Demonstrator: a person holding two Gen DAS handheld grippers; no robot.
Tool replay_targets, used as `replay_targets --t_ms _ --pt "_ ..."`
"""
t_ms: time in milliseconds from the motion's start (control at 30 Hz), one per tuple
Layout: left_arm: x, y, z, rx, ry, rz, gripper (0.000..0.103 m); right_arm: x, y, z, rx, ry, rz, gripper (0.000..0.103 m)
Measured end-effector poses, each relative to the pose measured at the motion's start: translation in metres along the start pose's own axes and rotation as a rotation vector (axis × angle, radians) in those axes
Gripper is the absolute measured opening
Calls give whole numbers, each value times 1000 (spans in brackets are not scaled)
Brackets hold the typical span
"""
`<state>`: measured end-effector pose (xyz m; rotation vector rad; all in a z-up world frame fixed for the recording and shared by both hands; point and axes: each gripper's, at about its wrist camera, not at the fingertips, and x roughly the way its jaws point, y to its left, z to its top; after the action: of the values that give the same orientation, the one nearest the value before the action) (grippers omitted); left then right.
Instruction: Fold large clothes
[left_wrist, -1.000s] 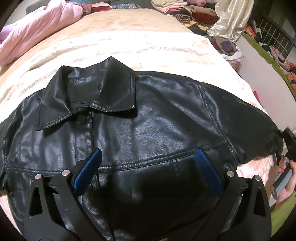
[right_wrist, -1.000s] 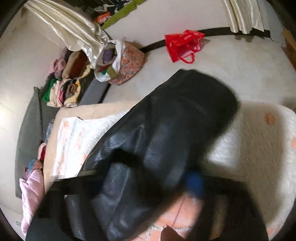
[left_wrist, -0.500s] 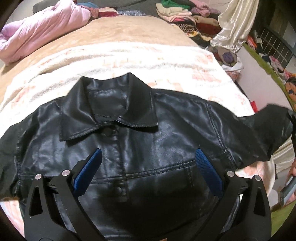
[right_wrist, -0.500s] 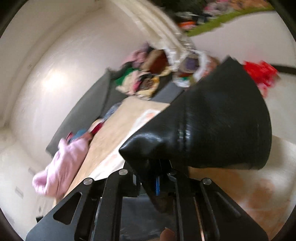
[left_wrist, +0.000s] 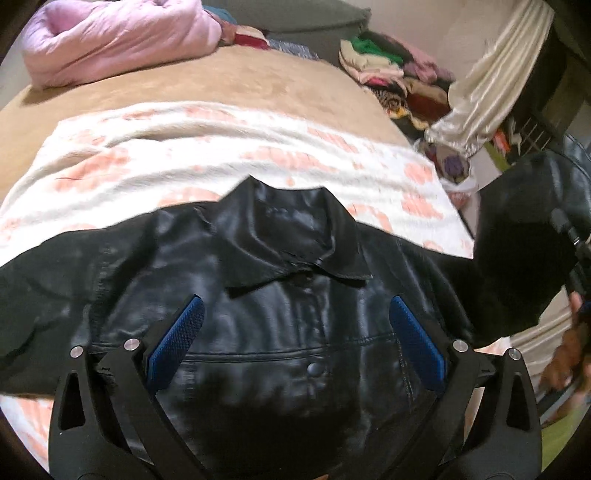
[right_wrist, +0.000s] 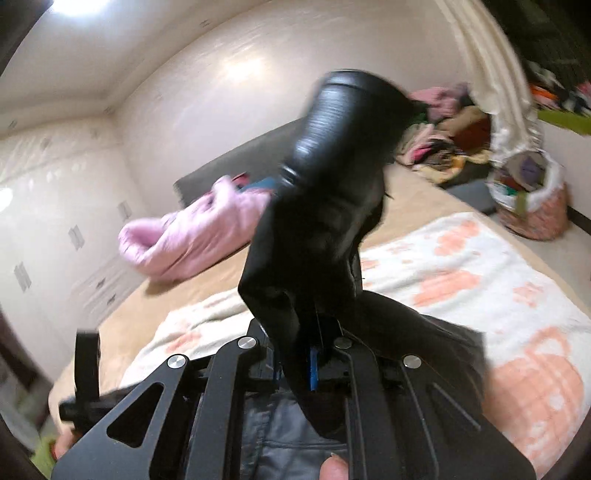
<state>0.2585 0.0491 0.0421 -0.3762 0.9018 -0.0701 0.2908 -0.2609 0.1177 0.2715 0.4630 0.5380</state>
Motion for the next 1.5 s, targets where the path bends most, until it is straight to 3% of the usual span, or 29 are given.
replay_targets --t_ms 167,500,667,833,900,933,1000,1033,1067,1267,1400,1433,1467,1500 --pt "-23 30 2 -40 -31 -52 94 27 48 -19 -87 58 56 9" --pt "-53 88 -5 -236 -70 -303 94 84 138 -98 -251 189 68 9" --pt "-68 107 -11 -272 -100 -311 94 108 164 -135 -328 262 107 10" --pt "-64 118 -23 -281 -70 -321 94 128 173 -170 -374 361 116 17" --pt "-56 123 -28 -293 -44 -318 94 133 176 -183 -403 401 112 19" --pt "-50 127 -33 -307 -26 -317 94 135 177 -188 -417 418 103 25" --pt "-39 135 -40 -339 9 -307 94 137 176 -197 -430 445 101 63" --pt "-36 138 -43 -347 16 -297 94 136 177 -200 -431 455 94 92" --pt "-32 141 -49 -354 27 -267 94 133 176 -202 -428 450 90 97" --pt "-16 148 -69 -354 99 -182 94 98 160 -199 -423 443 128 98" --pt "-2 137 -70 -318 115 -109 90 70 125 -181 -295 387 110 98" --pt "1 132 -68 -297 102 -82 82 65 118 -177 -276 375 99 94" --pt "4 129 -68 -285 99 -66 65 61 111 -174 -262 365 85 82" --pt "7 126 -67 -277 97 -52 55 57 104 -170 -252 360 67 79"
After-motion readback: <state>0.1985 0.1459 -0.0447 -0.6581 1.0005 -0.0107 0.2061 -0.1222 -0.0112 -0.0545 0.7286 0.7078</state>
